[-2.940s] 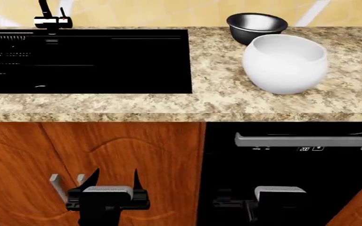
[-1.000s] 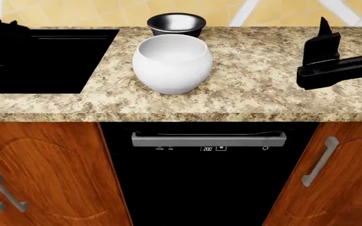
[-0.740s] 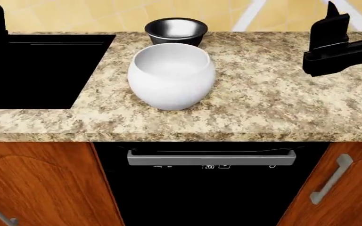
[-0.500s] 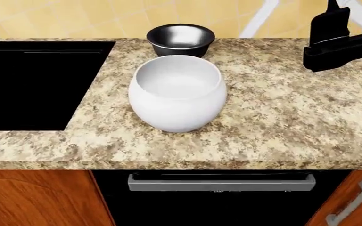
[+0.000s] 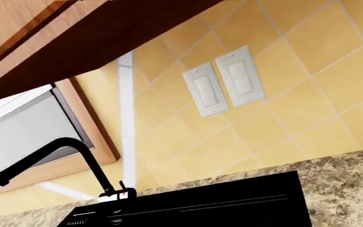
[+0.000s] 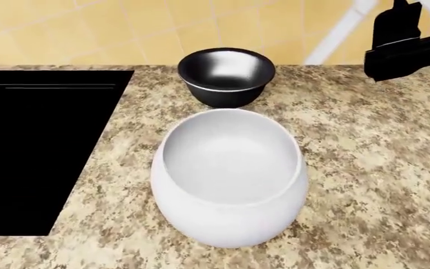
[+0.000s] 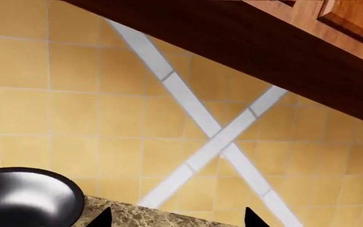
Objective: Stack the bowls in the sink.
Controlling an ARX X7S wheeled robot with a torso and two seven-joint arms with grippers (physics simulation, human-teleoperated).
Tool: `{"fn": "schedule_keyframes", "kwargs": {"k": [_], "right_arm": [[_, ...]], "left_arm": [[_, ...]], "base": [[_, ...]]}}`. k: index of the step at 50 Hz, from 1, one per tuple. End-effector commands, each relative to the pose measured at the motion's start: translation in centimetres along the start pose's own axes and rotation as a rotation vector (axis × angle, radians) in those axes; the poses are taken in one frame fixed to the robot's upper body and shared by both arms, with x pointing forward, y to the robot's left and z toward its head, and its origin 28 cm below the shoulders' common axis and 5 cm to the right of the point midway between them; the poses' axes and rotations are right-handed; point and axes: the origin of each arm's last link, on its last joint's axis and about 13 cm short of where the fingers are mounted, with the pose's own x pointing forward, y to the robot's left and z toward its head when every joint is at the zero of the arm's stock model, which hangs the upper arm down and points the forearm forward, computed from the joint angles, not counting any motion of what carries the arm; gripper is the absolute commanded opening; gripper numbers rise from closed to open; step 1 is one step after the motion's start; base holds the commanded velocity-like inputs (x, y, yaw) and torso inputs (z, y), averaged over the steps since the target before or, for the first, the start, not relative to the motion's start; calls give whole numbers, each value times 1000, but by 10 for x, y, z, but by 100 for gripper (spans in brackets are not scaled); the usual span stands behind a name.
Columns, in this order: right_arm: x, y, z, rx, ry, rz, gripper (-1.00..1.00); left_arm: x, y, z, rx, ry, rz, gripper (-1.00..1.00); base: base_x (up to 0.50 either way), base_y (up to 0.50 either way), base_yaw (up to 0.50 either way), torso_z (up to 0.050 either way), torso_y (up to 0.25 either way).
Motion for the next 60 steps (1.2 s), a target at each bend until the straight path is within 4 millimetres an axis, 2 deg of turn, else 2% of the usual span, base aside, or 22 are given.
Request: {"fn": "schedule_keyframes", "kwargs": {"k": [1, 17, 20, 22, 26, 33, 40, 48, 60], "right_arm": [[-1, -2, -1, 24, 13, -18, 100], [-3, -1, -3, 26, 24, 7, 100], [-7, 0, 1, 70, 31, 38, 100], [-10, -1, 7, 82, 47, 48, 100], [-22, -3, 27, -14, 123, 111, 100], [-53, -17, 71, 107, 261, 277, 100], [-67, -20, 90, 141, 377, 377, 100], [-68, -11, 100, 141, 464, 433, 100], [-57, 22, 104, -15, 547, 536, 100]], "left_arm": [[0, -1, 1, 5, 0, -4, 100], [-1, 1, 2, 4, 0, 2, 100], [-2, 1, 3, 3, -1, 4, 100], [-3, 2, 3, 3, -2, 6, 100], [-3, 2, 4, 1, -3, 7, 100], [-4, 3, 4, 2, -4, 8, 100], [-5, 4, 4, 1, -4, 9, 100], [-5, 5, 3, 1, -1, 12, 100], [-2, 2, 1, 6, 2, 6, 100]], "base": [[500, -20, 0, 0, 0], [497, -19, 0, 0, 1], [0, 0, 0, 0, 5], [0, 0, 0, 0, 0], [0, 0, 0, 0, 0], [0, 0, 0, 0, 0], [0, 0, 0, 0, 0], [0, 0, 0, 0, 0], [0, 0, 0, 0, 0]]}}
